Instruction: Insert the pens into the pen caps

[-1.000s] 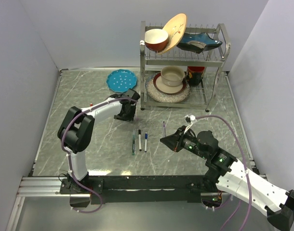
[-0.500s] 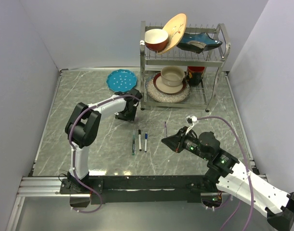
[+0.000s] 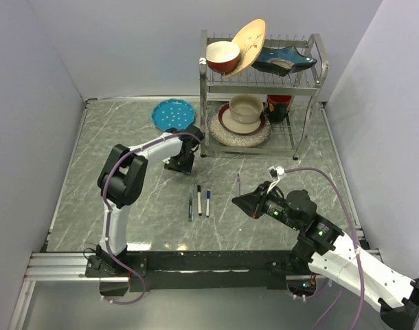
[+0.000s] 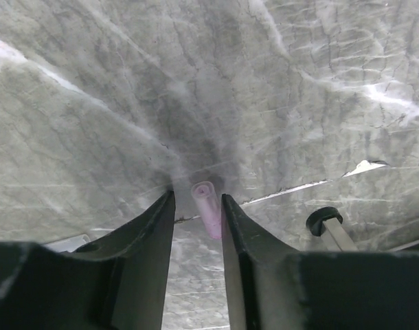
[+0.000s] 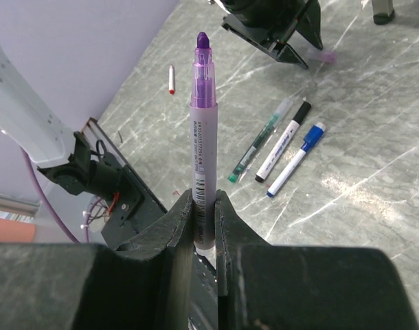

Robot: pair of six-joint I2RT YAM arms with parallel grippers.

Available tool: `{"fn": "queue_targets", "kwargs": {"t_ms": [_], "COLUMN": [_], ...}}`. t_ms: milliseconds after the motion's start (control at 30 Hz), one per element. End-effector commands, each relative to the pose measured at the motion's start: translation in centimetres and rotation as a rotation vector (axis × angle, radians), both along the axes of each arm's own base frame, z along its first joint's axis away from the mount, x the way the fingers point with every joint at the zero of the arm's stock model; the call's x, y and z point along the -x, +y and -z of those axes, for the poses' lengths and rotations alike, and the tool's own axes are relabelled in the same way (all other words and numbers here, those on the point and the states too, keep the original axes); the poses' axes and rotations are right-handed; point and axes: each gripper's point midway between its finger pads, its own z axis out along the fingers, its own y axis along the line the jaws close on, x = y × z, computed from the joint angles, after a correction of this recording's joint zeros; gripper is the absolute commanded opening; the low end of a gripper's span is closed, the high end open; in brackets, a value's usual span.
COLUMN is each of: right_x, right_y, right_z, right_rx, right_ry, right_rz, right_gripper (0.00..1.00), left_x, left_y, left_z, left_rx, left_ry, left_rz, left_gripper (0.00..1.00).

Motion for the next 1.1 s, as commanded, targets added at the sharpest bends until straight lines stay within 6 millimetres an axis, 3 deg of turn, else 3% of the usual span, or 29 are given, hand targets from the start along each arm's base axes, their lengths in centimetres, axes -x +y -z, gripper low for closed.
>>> {"fn": "queue_targets", "kwargs": {"t_ms": [0,233,500,667,767,900,967,1000,1067], "right_x": [0.0,0.3,0.8,1.2,1.4,1.4,1.8,1.7,1.8], "right_y": [-0.3,-0.7,-0.8,-0.2,-0.2,-0.2,0.1,0.3,0.8], "right_z": [-1.2,-1.5,-1.7,-1.3,-0.9,-0.7,-0.6,-0.6,-0.3], "right_rx": [-0.024,-0.039,-0.052,-0.050,-0.029,-0.013,-0.013,-0.018,-0.034], "right_ry": [-0.036,-0.035,-0.019,0.009,0.018,0.022,0.020,0.019,0.036], "right_rz": [0.012,0.017,0.008,-0.028,-0.038,-0.042,-0.071,-0.077,-0.089], "right_gripper": [0.00,0.00,0.00,0.00,0.00,0.00,0.00,0.00,0.00], "left_x": [0.3,0.8,1.0,0.3,0.4,2.1,2.1,3.2,3.3], "left_y": [0.1,0.1,1.0,1.7,2.4,3.9,3.5,4.0,2.9], "left_z": [0.9,2.2,1.7,-1.4,-4.3,-7.9,-9.6,-10.6,-12.9], "left_rx": [-0.026,-0.018,-0.046,-0.063,-0.081,-0.081,-0.044,-0.037,0.016], "left_ry": [0.052,0.065,0.029,-0.073,-0.149,-0.259,-0.345,-0.387,-0.517], "left_rz": [0.002,0.024,0.069,0.111,0.154,0.218,0.256,0.310,0.365], "left_gripper": [0.36,0.26,0.02,0.01,0.01,0.01,0.01,0.01,0.01]}}
